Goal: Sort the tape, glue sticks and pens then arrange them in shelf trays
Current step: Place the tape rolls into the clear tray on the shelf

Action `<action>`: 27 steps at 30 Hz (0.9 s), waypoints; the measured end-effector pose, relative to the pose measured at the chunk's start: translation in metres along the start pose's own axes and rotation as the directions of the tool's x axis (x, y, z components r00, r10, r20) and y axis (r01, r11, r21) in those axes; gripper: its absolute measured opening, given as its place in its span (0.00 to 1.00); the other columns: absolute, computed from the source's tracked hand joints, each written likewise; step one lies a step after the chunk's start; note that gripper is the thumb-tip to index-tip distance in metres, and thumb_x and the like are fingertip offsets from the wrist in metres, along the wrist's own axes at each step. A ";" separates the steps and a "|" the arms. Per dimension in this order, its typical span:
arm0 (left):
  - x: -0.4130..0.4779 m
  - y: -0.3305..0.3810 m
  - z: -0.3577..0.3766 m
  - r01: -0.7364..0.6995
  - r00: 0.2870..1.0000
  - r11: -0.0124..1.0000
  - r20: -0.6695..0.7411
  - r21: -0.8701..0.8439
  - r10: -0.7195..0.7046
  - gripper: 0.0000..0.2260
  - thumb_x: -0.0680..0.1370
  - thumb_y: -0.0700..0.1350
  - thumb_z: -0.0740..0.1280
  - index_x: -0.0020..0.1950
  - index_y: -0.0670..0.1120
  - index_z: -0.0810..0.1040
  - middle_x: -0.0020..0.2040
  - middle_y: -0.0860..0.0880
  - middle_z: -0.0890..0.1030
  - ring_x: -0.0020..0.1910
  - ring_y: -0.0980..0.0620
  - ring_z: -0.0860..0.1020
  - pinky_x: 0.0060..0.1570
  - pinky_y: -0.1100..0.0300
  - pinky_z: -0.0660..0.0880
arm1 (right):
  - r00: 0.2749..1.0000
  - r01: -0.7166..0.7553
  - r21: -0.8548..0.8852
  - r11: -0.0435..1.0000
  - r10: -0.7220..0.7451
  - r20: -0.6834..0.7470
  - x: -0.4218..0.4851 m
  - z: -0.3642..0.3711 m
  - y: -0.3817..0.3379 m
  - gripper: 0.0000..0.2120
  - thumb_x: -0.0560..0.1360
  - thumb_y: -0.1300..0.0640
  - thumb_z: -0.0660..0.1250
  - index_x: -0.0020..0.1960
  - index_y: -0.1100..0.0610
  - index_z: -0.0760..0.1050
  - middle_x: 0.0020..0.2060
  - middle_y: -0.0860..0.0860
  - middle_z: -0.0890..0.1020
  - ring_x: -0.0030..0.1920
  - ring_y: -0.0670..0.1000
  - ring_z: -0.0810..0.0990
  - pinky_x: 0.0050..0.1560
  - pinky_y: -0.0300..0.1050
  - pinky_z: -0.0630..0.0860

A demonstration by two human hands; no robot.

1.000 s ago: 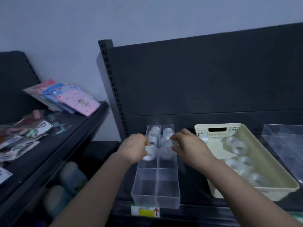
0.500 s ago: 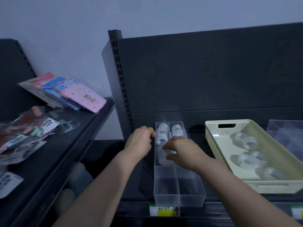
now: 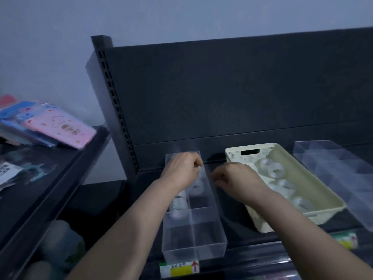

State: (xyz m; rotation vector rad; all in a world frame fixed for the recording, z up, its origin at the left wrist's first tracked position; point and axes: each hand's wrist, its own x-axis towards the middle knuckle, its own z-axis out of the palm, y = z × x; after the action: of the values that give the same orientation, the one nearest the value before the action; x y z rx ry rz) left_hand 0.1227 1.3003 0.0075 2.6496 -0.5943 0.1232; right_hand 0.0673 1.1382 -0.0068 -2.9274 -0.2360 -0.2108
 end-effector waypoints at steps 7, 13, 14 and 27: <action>0.040 0.094 0.052 -0.109 0.989 0.994 0.095 -0.019 0.110 0.09 0.75 0.43 0.67 0.53 0.53 0.81 0.53 0.53 0.81 0.53 0.52 0.78 0.52 0.58 0.75 | 0.962 -0.270 -0.051 0.961 0.268 -0.048 -0.046 -0.022 0.107 0.13 0.77 0.54 0.61 0.57 0.43 0.78 0.54 0.43 0.82 0.55 0.48 0.79 0.51 0.43 0.74; 0.067 0.151 0.101 -0.150 0.957 0.982 0.266 0.113 0.115 0.05 0.73 0.41 0.68 0.43 0.50 0.83 0.46 0.50 0.81 0.52 0.48 0.79 0.47 0.57 0.76 | 0.936 -0.349 -0.065 0.935 0.345 -0.063 -0.067 -0.037 0.167 0.14 0.78 0.55 0.61 0.60 0.42 0.77 0.56 0.44 0.81 0.58 0.50 0.77 0.50 0.44 0.73; 0.070 0.157 0.109 -0.135 0.949 0.979 0.304 0.155 0.083 0.04 0.73 0.42 0.69 0.45 0.48 0.83 0.47 0.49 0.82 0.52 0.47 0.79 0.46 0.57 0.76 | 0.940 -0.338 -0.060 0.939 0.335 -0.060 -0.067 -0.037 0.172 0.14 0.78 0.54 0.61 0.60 0.42 0.77 0.56 0.44 0.81 0.58 0.50 0.77 0.51 0.44 0.73; 0.076 0.153 0.103 0.161 0.966 0.943 0.151 0.290 -0.211 0.05 0.76 0.40 0.63 0.51 0.43 0.74 0.54 0.43 0.78 0.54 0.42 0.77 0.40 0.57 0.68 | 0.966 -0.036 -0.217 0.975 0.090 0.241 -0.015 -0.017 0.189 0.18 0.75 0.60 0.63 0.64 0.48 0.75 0.59 0.52 0.77 0.59 0.58 0.75 0.54 0.44 0.70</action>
State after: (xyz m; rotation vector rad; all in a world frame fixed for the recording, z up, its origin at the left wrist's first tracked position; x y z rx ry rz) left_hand 0.1257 1.1018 -0.0148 2.9957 -0.4003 -0.0990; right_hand 0.0832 0.9495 -0.0269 -3.1651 -0.1644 0.1552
